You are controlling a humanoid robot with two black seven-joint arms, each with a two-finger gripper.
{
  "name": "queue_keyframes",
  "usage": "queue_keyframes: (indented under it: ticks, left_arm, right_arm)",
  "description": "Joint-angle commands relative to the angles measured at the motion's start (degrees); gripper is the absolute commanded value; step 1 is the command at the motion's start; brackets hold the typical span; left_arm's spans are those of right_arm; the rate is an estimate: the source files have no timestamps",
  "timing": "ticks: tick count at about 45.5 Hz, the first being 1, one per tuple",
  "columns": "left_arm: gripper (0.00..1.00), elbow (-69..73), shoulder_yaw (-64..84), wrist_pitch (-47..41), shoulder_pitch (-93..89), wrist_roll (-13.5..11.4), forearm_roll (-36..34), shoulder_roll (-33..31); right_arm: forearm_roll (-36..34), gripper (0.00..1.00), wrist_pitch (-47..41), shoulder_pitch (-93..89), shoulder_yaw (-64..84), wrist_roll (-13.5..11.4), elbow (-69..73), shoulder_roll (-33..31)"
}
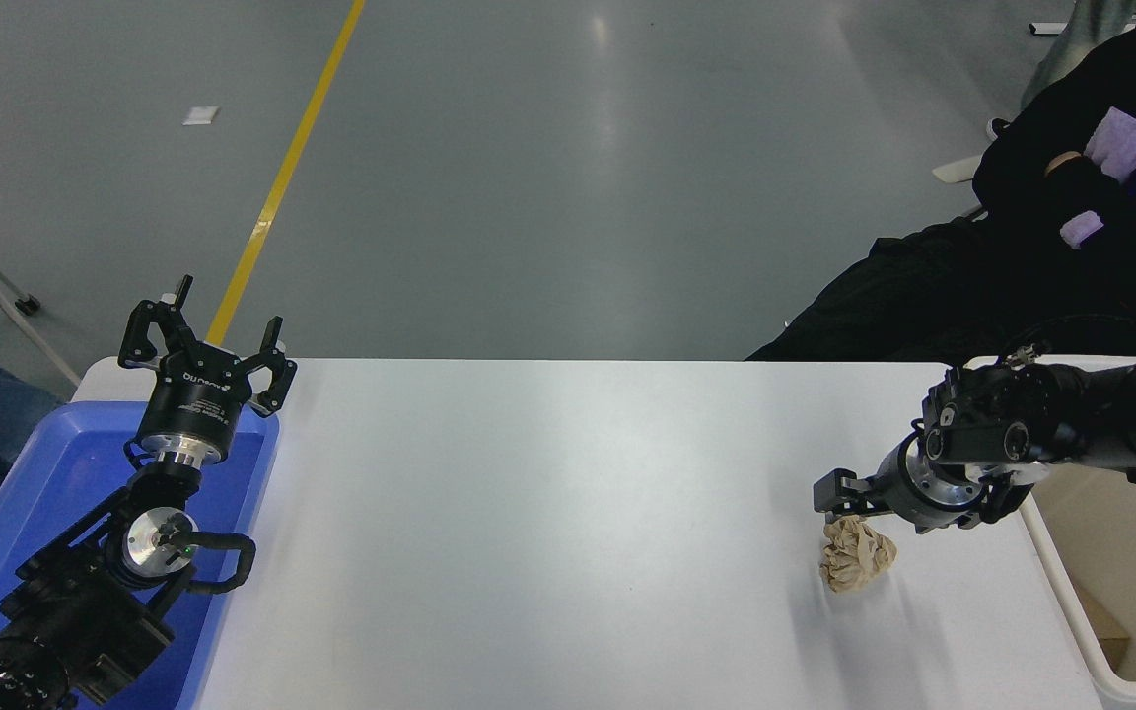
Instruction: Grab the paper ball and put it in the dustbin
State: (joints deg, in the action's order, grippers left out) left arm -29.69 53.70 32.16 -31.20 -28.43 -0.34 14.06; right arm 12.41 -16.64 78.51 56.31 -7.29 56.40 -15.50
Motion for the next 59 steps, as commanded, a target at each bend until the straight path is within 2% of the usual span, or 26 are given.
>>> queue_keyframes:
  ticks: [1,30,55,59]
  left_arm:
    - [0.98,0.0,0.0,0.0,0.0,0.0,0.0,0.0]
    - [0.98,0.1,0.0,0.0,0.0,0.0,0.1,0.0]
    - [0.98,0.0,0.0,0.0,0.0,0.0,0.0,0.0]
    - [0.98,0.0,0.0,0.0,0.0,0.0,0.1,0.0]
  right_arm:
    - [0.1,1.00,0.2,-2.5,-2.0,0.0,-2.0,-0.1]
    - [0.5,1.00,0.3,-7.1,-3.5,0.0,-6.6,1.0]
    - [0.5,1.00,4.2,-9.3,-3.6,0.0,-6.6,1.8]
    - [0.5,0.93,4.2,-9.7,-3.6,0.0,-6.6,2.1]
